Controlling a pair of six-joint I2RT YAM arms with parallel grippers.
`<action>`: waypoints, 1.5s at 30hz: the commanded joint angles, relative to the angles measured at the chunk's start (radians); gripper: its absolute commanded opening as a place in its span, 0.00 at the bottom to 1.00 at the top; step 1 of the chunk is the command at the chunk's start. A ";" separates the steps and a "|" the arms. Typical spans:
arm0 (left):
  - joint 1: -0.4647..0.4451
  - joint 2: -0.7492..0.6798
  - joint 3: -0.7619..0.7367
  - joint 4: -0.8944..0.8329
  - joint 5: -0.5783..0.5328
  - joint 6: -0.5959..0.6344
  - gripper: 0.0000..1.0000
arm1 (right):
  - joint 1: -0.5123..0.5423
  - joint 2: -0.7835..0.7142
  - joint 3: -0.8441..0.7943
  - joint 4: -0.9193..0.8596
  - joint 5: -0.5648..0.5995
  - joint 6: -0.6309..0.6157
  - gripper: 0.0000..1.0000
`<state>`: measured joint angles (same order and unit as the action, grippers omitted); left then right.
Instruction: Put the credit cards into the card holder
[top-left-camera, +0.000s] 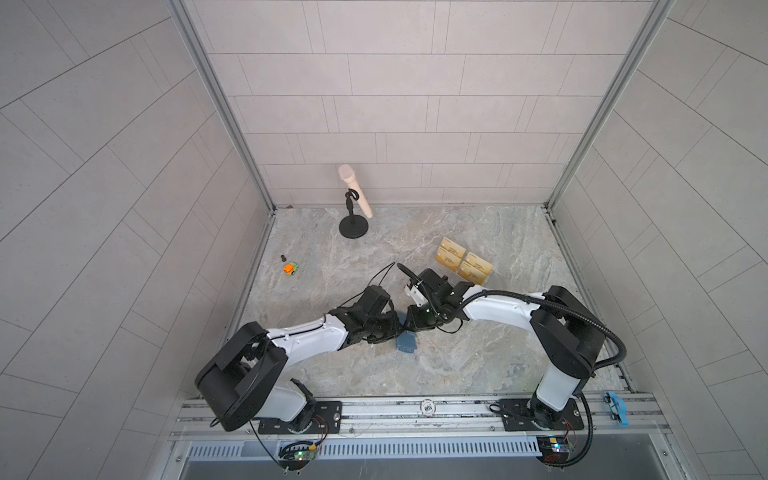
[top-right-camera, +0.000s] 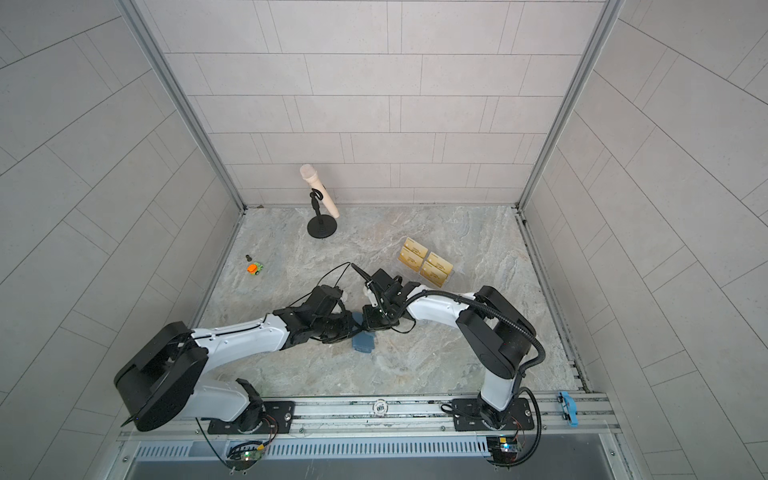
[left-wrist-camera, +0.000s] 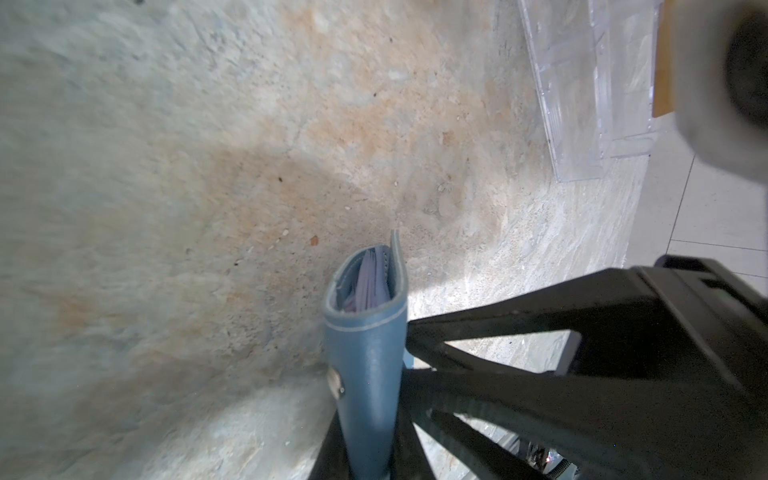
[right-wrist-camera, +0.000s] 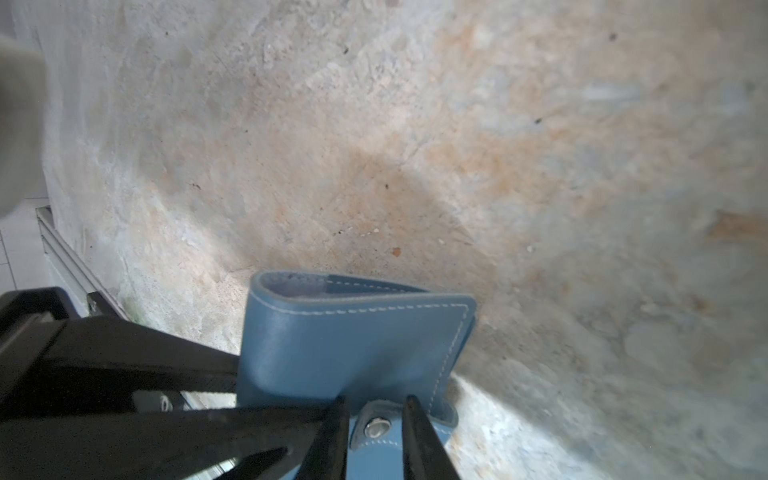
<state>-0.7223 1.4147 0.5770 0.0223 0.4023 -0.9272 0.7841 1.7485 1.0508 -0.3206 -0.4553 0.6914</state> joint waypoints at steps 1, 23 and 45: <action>-0.011 0.044 0.003 0.135 0.075 0.014 0.07 | 0.030 -0.073 0.073 0.030 -0.069 -0.056 0.34; 0.095 -0.075 0.236 -0.592 -0.290 0.353 1.00 | -0.044 -0.217 0.142 -0.147 0.157 -0.218 0.53; 0.563 -0.597 -0.276 0.304 -0.741 0.828 1.00 | -0.549 -0.703 -0.489 0.546 0.790 -0.659 1.00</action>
<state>-0.1997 0.7486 0.3477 0.0528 -0.3458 -0.1963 0.2672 1.0565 0.6579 0.0044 0.2741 0.1108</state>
